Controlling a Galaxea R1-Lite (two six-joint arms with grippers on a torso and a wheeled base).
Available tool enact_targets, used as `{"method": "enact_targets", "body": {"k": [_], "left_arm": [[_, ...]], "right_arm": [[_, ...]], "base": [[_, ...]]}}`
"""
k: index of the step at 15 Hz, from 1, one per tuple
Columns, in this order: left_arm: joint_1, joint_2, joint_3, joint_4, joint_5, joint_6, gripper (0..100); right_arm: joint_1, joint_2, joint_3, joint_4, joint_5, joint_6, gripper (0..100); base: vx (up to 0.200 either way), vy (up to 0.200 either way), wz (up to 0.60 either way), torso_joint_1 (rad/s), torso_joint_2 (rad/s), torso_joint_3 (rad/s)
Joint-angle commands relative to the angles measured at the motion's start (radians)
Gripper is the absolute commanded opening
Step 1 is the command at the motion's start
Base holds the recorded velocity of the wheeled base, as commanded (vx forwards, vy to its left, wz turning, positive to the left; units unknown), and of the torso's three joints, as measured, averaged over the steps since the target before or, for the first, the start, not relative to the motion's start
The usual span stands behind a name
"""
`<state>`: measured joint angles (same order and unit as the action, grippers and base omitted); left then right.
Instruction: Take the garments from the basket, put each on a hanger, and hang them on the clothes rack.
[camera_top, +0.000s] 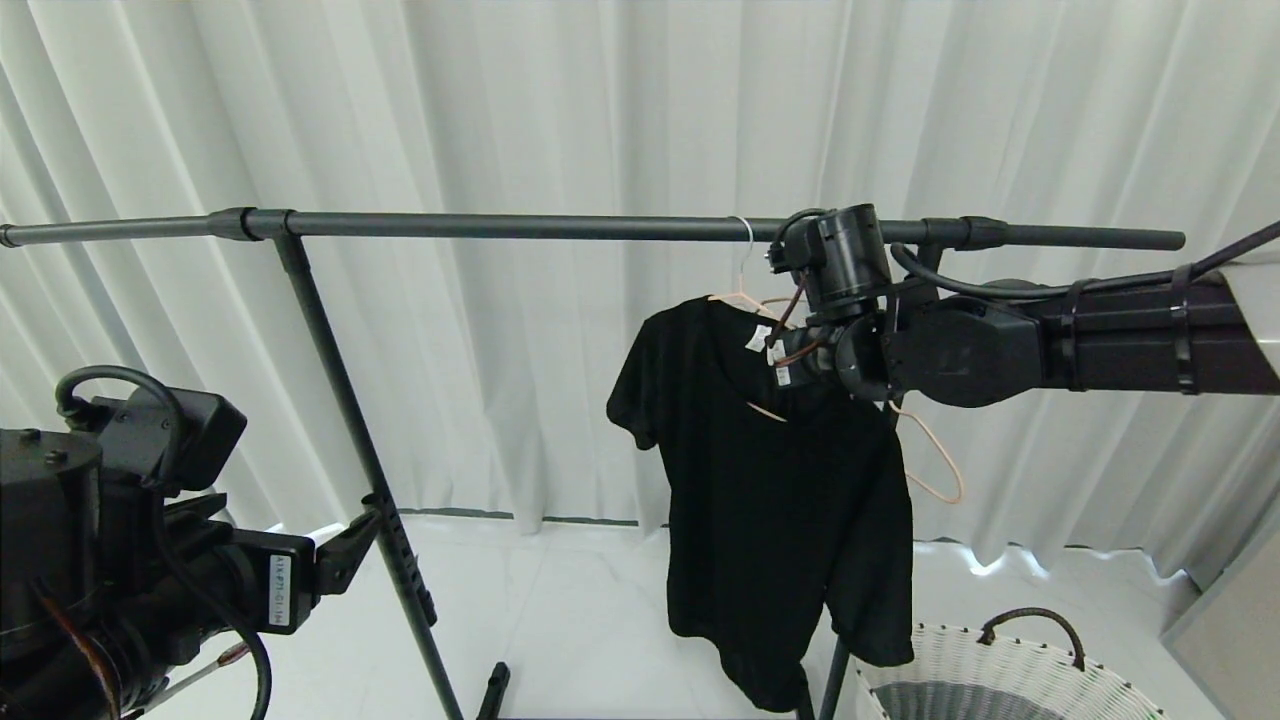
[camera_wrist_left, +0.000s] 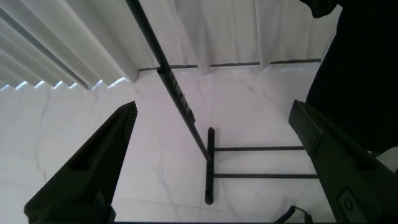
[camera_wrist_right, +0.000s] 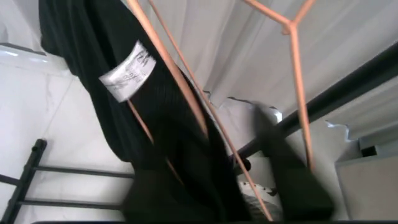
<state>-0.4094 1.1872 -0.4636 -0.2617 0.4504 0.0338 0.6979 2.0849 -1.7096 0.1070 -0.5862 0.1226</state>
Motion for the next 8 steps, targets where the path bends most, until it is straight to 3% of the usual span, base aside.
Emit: {"method": "enact_targets", "body": {"k": [1, 4, 5, 8], "left_arm": [[0.0, -0.001, -0.001, -0.001, 0.001, 0.0, 100], [0.003, -0.005, -0.001, -0.001, 0.002, 0.0, 100], [0.003, -0.003, -0.001, -0.001, 0.002, 0.0, 100], [0.003, -0.001, -0.001, -0.001, 0.004, 0.003, 100]], "right_arm": [[0.009, -0.089, 0.004, 0.056, 0.0, 0.003, 100], [0.031, -0.272, 0.002, 0.27, 0.062, 0.062, 100], [0.032, -0.316, 0.004, 0.307, 0.103, 0.075, 100], [0.023, -0.402, 0.022, 0.379, 0.114, 0.069, 100]], "base": [[0.0, 0.0, 0.0, 0.0, 0.0, 0.0], [0.0, 0.0, 0.0, 0.0, 0.0, 0.0], [0.0, 0.0, 0.0, 0.0, 0.0, 0.0], [0.0, 0.0, 0.0, 0.0, 0.0, 0.0]]}}
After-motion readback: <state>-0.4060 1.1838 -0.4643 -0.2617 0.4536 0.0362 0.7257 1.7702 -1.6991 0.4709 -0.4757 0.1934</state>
